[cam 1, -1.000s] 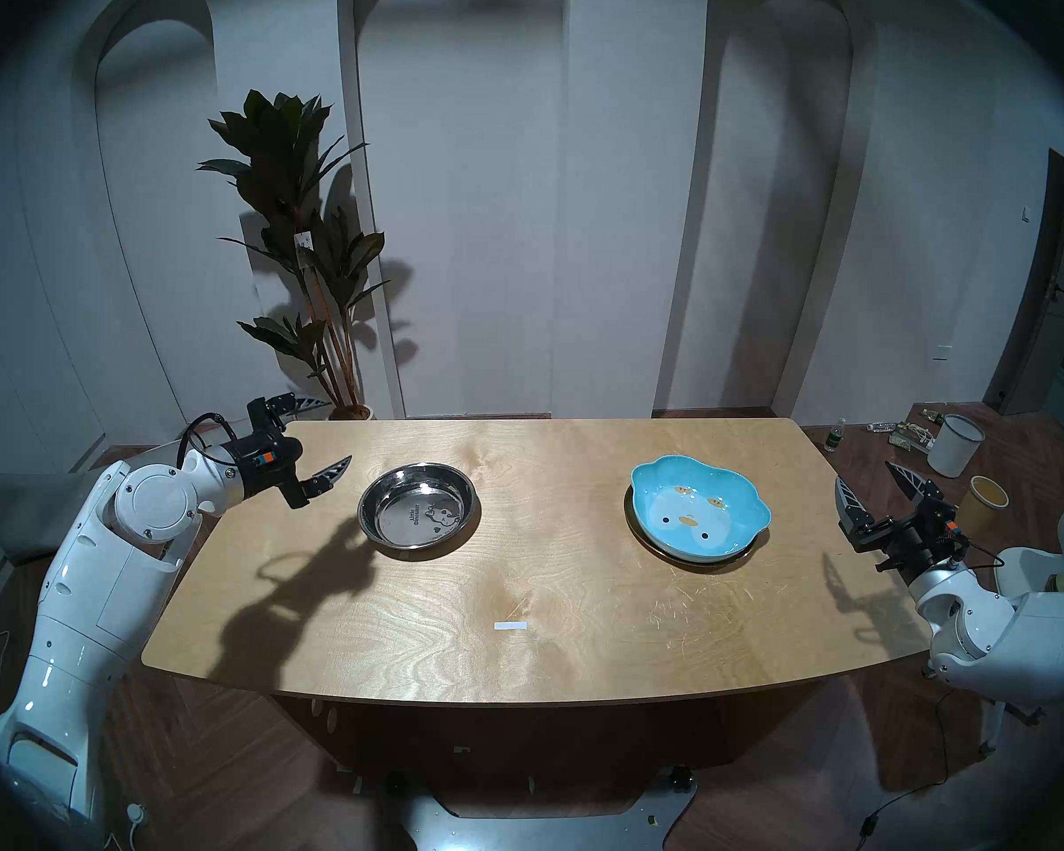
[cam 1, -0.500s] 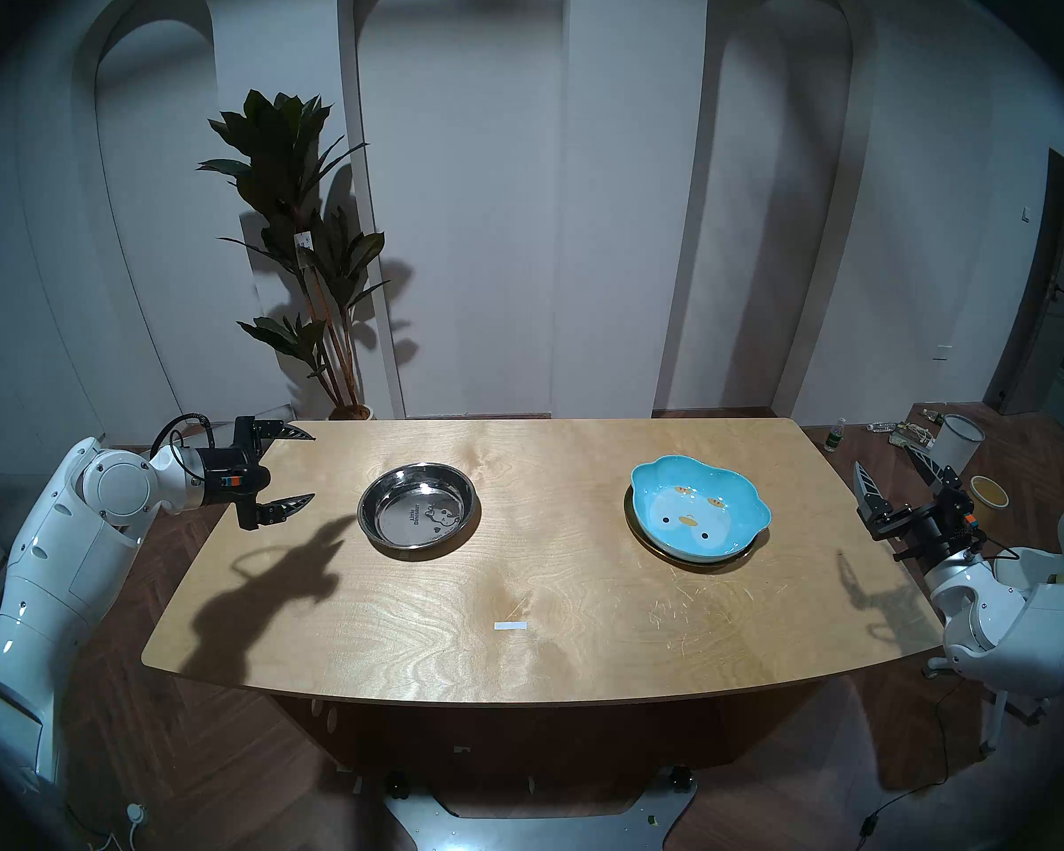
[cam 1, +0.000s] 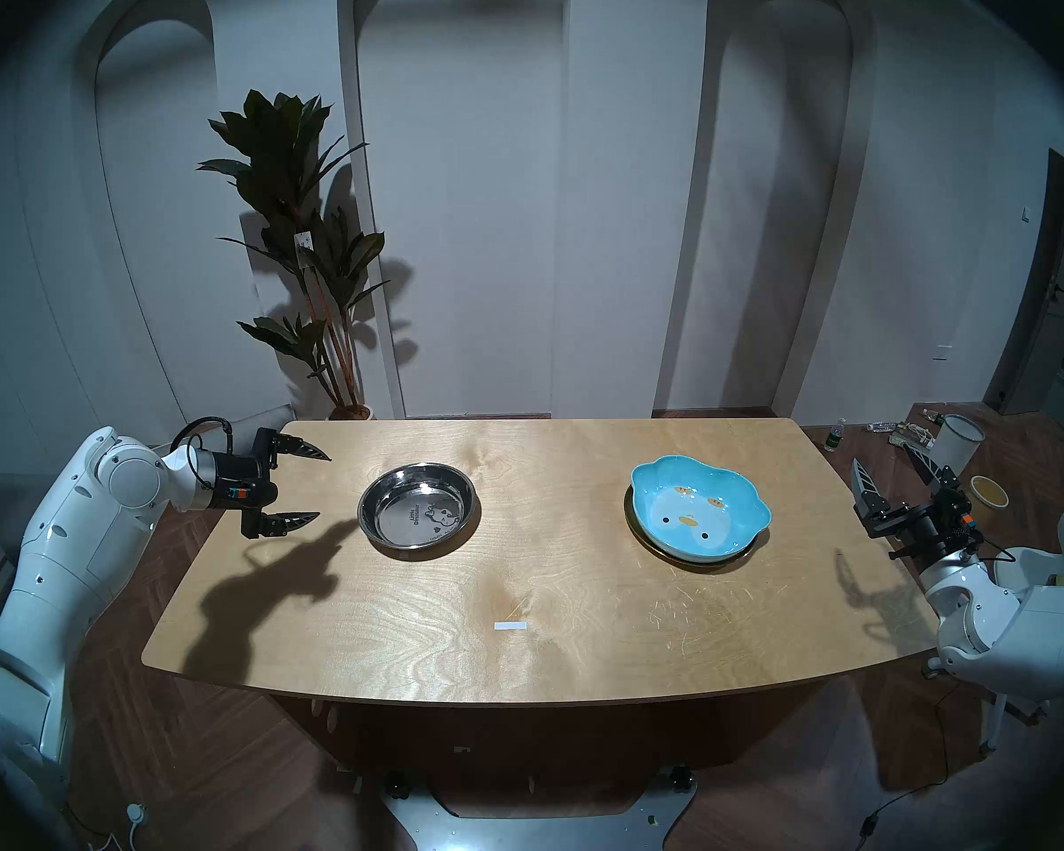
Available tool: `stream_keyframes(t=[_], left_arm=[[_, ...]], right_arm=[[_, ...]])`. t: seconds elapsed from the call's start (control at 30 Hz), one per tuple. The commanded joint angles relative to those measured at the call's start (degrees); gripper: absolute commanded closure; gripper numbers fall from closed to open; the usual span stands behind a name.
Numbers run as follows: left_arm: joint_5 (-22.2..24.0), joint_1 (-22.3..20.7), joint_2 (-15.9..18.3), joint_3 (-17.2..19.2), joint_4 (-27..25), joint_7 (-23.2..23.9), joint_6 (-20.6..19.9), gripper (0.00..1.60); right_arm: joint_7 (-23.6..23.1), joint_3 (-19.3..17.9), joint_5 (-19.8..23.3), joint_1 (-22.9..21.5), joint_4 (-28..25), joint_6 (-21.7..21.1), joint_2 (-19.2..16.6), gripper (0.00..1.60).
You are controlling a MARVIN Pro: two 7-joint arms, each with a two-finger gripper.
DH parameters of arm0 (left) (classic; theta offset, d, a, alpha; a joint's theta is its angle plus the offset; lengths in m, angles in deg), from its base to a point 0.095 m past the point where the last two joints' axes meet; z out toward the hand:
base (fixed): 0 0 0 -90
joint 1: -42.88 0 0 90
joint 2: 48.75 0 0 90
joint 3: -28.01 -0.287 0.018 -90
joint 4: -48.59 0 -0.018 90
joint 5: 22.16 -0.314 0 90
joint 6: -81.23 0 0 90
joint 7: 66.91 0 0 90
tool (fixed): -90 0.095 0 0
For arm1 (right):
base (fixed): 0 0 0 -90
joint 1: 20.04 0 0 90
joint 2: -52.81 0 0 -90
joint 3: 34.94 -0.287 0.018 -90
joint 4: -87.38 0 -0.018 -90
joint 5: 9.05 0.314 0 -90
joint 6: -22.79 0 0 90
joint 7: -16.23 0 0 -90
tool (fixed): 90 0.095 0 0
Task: Stack the plates into one stack
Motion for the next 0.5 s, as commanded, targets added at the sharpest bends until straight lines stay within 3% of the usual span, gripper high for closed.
stream_keyframes(t=[0.0,0.47], left_arm=[[-2.60,-6.42,-2.51,-1.78,2.51,-0.34,3.49,0.00],[-11.72,-12.35,-9.07,-7.95,8.75,-2.00,7.77,0.00]], right_arm=[[1.11,-1.09,-1.21,0.57,-1.84,0.57,-0.76,0.00],[4.14,-1.59,-4.33,2.39,-3.26,0.57,-1.70,0.00]])
